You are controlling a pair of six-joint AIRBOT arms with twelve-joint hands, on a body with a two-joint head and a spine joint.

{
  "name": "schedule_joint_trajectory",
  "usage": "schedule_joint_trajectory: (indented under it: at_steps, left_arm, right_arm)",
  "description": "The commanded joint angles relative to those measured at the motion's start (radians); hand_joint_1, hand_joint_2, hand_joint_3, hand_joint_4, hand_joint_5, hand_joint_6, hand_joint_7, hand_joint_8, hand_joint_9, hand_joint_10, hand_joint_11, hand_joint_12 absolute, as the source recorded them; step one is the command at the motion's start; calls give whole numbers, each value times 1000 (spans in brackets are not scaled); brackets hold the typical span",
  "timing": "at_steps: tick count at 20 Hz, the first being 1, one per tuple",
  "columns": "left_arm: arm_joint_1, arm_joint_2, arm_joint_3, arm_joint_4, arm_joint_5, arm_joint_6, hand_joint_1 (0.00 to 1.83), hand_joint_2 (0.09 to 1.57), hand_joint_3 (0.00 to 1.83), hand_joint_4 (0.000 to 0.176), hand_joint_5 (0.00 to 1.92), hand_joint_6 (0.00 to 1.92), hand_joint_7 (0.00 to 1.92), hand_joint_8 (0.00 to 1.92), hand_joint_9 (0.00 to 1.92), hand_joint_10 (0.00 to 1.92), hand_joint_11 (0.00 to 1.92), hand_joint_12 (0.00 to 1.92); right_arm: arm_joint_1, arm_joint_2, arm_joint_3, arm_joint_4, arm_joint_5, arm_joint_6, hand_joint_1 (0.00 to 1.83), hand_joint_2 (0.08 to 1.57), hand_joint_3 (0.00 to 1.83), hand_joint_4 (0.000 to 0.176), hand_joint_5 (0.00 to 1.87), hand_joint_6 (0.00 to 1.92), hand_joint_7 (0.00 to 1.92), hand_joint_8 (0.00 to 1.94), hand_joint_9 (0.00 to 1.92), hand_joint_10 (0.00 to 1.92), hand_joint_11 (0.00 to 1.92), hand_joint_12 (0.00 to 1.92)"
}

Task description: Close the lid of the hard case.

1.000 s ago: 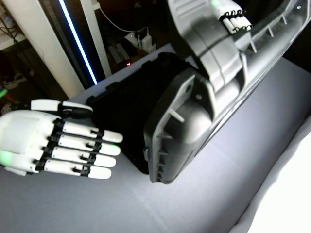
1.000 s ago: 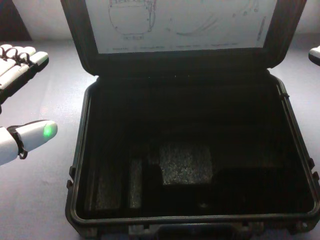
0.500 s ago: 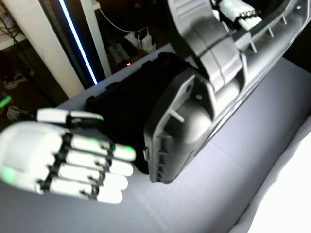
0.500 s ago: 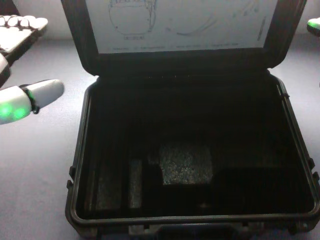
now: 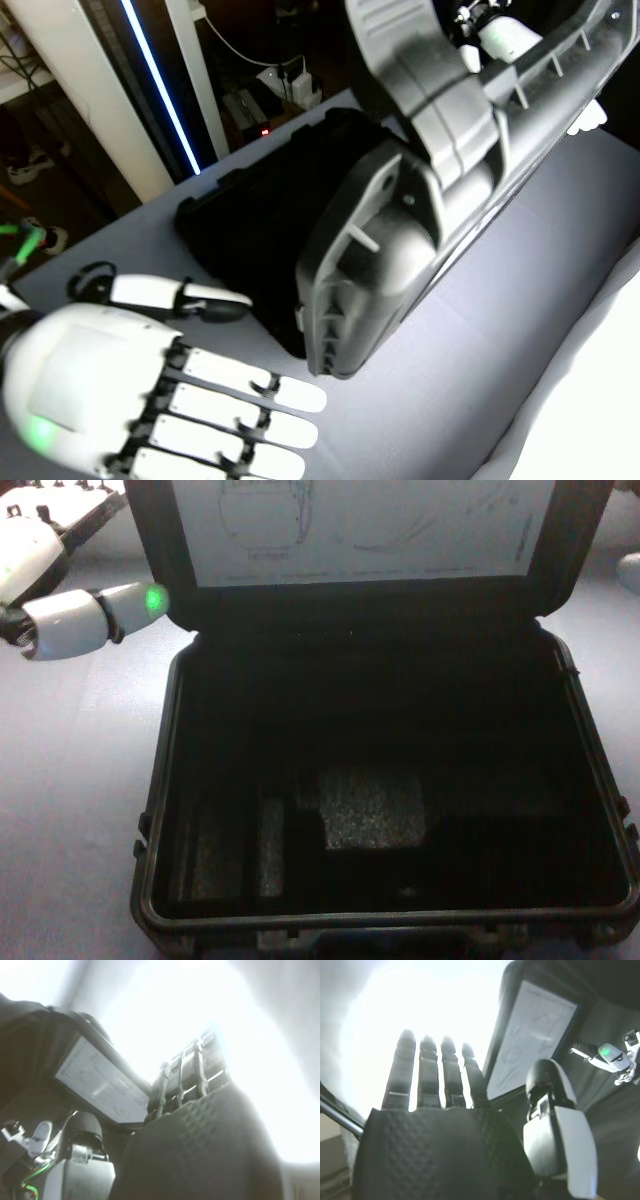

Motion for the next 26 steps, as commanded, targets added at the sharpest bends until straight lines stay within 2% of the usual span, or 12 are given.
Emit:
schedule_joint_trajectory:
  at_steps: [1,3,5,6,9,11,13,18,20,21,23,26]
  left_arm:
    - [-23,0,14,3,-88,-1,0,1185,0,0,24,7,0,0,0,0,0,0]
    - [-54,-9,26,23,-62,-1,0,1188,0,0,27,7,1,0,0,0,2,0]
    - [-79,-15,33,48,-40,-1,0,1179,0,22,34,8,8,3,0,0,0,0]
    - [-87,-15,33,59,-34,-1,0,1191,0,18,40,10,12,4,0,0,0,0]
    - [-97,-8,26,80,-28,-1,0,1181,0,8,32,4,1,0,0,0,0,0]
    - [-97,0,16,87,-29,-1,0,1178,0,8,27,2,0,0,0,0,17,7]
    - [-85,16,-4,95,-43,-1,0,1177,0,0,33,4,3,1,5,2,57,25]
    - [-22,62,-59,99,-97,-1,0,1207,8,0,34,2,11,3,0,0,1,0]
    - [8,84,-86,102,-126,-1,0,1198,3,0,5,0,0,0,0,0,0,0]
    - [20,92,-97,103,-138,-1,0,1205,6,0,7,1,1,0,0,0,0,0]
    - [43,109,-119,105,-165,-1,0,1213,8,0,8,2,0,0,0,0,0,0]
    - [63,125,-141,105,-198,-1,0,1191,0,0,13,3,0,0,0,0,0,0]
  right_arm:
    - [23,0,11,12,98,5,94,1282,0,0,123,1,111,2,76,0,54,59]
    - [51,-7,16,-13,90,5,111,1295,0,0,148,8,128,6,80,5,61,61]
    - [70,-11,15,-38,87,5,98,1296,0,11,151,5,124,2,75,2,61,61]
    - [74,-11,12,-47,87,5,71,1288,0,30,150,3,124,1,70,0,54,59]
    - [75,-4,-5,-78,93,5,97,1270,0,18,166,6,141,6,79,4,62,66]
    - [75,11,-22,-86,105,5,113,1253,0,38,167,4,143,4,86,5,68,74]
    - [75,21,-42,-94,121,5,78,1265,0,0,154,0,140,2,92,5,84,86]
    - [44,37,-86,-101,162,5,83,1279,3,0,154,2,156,3,114,6,92,100]
    - [22,49,-108,-100,184,5,91,1279,2,42,154,2,126,0,84,0,81,102]
    - [13,54,-116,-100,194,5,98,1272,2,70,166,2,129,0,97,2,27,284]
    - [-7,62,-133,-100,213,5,124,1261,0,60,168,1,127,0,85,1,0,311]
    - [-36,69,-154,-100,233,5,120,1268,3,20,172,1,147,3,116,8,13,305]
